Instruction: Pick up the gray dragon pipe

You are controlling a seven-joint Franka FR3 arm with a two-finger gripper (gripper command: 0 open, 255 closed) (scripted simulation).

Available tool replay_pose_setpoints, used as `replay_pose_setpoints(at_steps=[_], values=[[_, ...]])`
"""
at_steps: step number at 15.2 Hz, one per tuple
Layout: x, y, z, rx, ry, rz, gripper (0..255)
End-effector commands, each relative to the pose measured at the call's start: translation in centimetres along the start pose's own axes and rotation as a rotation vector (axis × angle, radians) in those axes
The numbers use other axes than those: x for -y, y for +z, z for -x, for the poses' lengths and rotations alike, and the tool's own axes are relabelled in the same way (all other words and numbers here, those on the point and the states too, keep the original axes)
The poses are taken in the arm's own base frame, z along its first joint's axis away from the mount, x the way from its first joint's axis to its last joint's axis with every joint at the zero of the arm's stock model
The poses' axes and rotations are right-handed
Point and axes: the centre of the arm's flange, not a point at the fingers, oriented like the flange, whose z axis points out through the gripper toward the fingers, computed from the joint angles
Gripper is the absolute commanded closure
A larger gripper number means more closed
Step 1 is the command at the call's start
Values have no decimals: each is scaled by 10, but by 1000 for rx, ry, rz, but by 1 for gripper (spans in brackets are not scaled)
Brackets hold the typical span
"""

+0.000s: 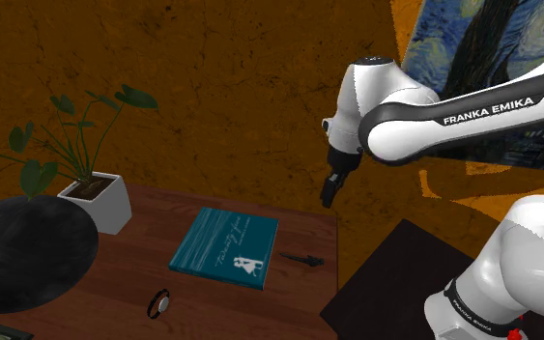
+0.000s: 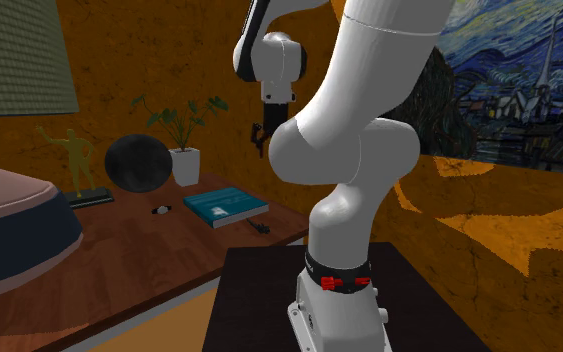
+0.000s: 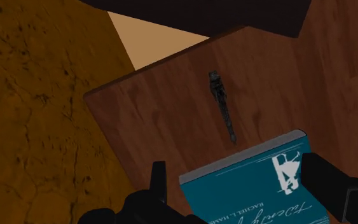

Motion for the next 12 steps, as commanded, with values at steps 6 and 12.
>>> replay_pose_setpoints(at_steps=[6, 12], values=[[25, 90, -17, 14, -119, 15, 0], [48, 166, -29, 28, -221, 27, 0]])
